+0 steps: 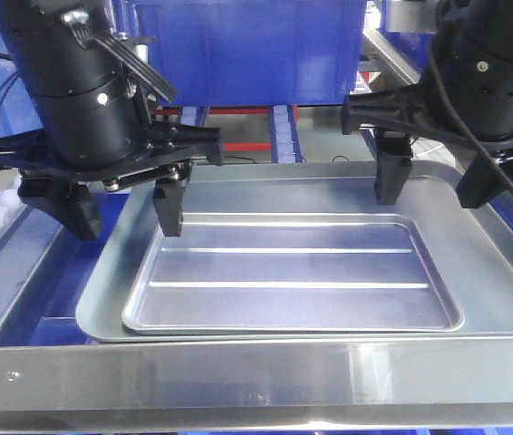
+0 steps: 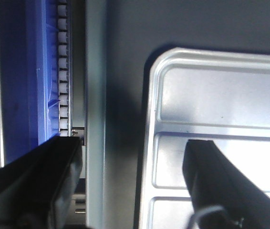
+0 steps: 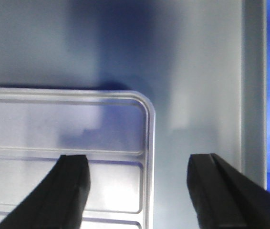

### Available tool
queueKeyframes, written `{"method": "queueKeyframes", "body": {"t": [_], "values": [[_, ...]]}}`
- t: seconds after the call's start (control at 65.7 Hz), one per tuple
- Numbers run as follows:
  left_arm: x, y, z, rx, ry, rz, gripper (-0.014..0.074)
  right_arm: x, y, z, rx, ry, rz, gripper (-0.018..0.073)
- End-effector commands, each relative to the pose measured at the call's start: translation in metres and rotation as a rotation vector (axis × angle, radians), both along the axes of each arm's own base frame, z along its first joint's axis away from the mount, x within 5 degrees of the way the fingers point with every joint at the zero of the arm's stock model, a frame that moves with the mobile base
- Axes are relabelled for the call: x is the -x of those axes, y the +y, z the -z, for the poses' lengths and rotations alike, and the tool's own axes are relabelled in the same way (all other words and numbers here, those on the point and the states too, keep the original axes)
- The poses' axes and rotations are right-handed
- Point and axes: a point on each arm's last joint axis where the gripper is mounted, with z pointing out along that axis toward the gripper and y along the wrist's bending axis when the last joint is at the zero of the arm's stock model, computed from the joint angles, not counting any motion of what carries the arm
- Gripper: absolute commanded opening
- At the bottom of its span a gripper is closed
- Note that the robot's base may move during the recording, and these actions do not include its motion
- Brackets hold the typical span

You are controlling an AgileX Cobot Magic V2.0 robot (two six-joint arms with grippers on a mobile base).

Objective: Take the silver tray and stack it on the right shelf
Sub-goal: 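Raise both open grippers up and away from the stacked trays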

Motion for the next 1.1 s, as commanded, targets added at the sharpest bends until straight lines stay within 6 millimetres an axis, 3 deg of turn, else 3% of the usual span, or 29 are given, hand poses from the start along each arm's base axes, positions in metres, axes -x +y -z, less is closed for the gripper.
{"method": "queueKeyframes", "body": {"t": [0.0, 0.061, 0.107, 0.198, 0.228, 0.259, 0.365, 0.548, 0.761, 0.928, 1.081], "values": [[-0.003, 0.000, -0.026, 0.043, -0.094, 0.016, 0.0320, -0.004, 0.001, -0.022, -0.035, -0.101, -0.023, 0.0550], [-0.003, 0.000, -0.027, 0.040, -0.099, 0.019, 0.0262, -0.004, 0.001, -0.023, -0.034, -0.101, -0.022, 0.0520], [-0.003, 0.000, -0.027, 0.037, -0.097, 0.017, 0.0168, -0.004, 0.001, -0.025, -0.031, -0.099, -0.018, 0.0449], [-0.003, 0.001, -0.030, 0.028, -0.091, 0.011, -0.0074, -0.005, 0.001, -0.029, -0.026, -0.097, -0.012, 0.0180], [-0.003, 0.001, -0.030, 0.028, -0.093, 0.011, -0.0118, -0.006, 0.001, -0.030, -0.028, -0.101, -0.011, 0.0092], [-0.004, 0.001, -0.030, 0.024, -0.100, 0.015, -0.0088, -0.006, 0.001, -0.030, -0.029, -0.103, -0.012, 0.0027], [-0.004, 0.001, -0.031, 0.018, -0.101, 0.016, -0.0084, -0.006, 0.002, -0.031, -0.034, -0.110, -0.014, 0.0104], [-0.005, -0.001, -0.042, 0.054, -0.127, 0.013, -0.0095, -0.004, 0.000, -0.034, -0.029, -0.106, -0.008, 0.0062], [0.005, 0.005, -0.073, 0.135, -0.224, 0.031, -0.0095, 0.012, -0.006, -0.065, -0.081, -0.212, -0.021, 0.0050], [0.039, 0.003, -0.107, 0.235, -0.376, 0.156, -0.0095, 0.045, -0.009, -0.096, -0.091, -0.381, -0.135, 0.0050], [0.077, 0.001, -0.118, 0.257, -0.435, 0.280, -0.0095, 0.077, -0.015, -0.102, -0.099, -0.473, -0.218, 0.0050]]}}
